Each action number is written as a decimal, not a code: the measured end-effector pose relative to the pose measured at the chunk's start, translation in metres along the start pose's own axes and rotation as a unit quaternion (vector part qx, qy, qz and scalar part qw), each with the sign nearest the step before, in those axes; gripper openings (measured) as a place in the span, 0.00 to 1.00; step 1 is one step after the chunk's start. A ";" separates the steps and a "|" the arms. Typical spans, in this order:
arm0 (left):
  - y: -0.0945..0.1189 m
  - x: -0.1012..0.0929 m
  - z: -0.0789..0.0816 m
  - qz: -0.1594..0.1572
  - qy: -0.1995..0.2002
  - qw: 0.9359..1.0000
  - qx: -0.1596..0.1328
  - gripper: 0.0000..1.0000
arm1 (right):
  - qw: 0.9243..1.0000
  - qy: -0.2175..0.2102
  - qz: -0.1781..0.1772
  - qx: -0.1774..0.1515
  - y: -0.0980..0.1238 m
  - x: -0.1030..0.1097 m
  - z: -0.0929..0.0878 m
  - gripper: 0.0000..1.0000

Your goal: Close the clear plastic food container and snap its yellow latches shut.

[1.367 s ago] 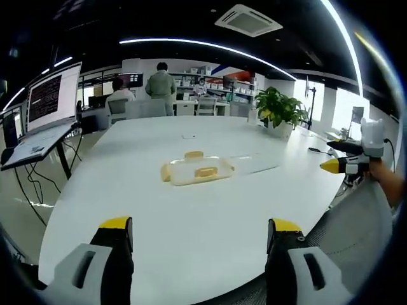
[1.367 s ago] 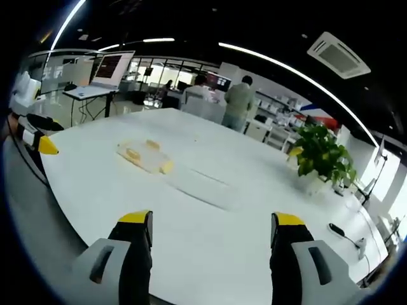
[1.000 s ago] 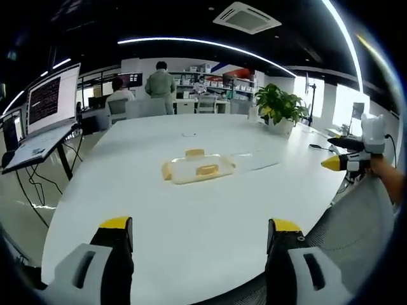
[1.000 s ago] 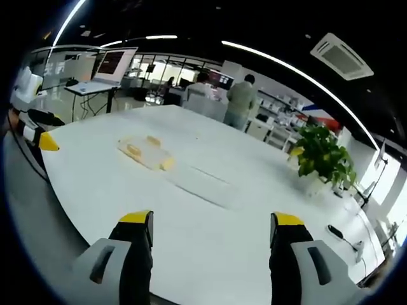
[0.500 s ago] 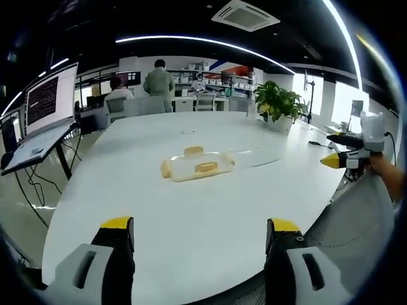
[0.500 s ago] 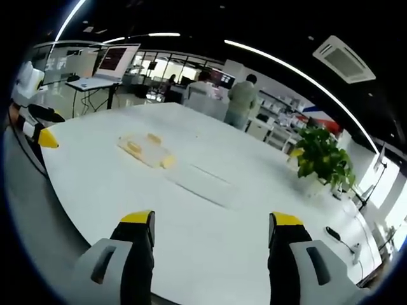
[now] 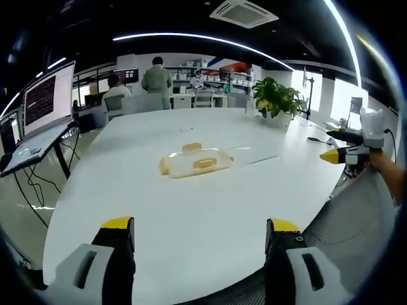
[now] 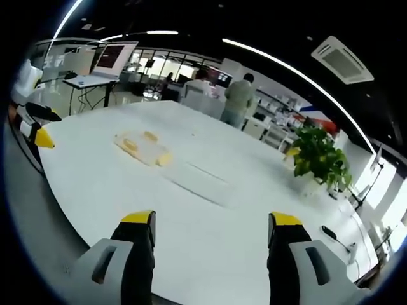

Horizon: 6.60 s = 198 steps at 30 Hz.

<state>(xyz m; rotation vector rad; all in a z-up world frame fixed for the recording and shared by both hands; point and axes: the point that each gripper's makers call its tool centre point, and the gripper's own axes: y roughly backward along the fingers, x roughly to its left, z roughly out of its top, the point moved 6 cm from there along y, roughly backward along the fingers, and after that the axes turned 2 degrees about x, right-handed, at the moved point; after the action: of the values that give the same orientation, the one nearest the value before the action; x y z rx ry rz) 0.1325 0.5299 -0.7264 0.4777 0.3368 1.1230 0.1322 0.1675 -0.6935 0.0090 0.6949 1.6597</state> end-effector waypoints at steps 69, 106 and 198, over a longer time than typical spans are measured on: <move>-0.105 0.098 0.089 0.079 -0.271 0.959 0.011 0.85 | 0.976 0.172 0.128 -0.046 -0.162 0.007 0.105 0.65; -0.225 0.104 0.098 -0.046 -0.453 0.884 0.104 0.80 | 0.861 0.396 0.320 0.020 -0.265 0.077 0.090 0.63; -0.268 0.077 0.097 -0.283 -0.473 0.750 0.365 0.34 | 0.749 0.399 0.468 0.246 -0.295 0.098 0.087 0.37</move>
<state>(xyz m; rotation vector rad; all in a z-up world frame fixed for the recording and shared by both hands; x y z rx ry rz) 0.4186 0.4878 -0.7865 1.4566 -0.0195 0.0057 0.4072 0.3060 -0.7889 0.0283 2.0371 2.3759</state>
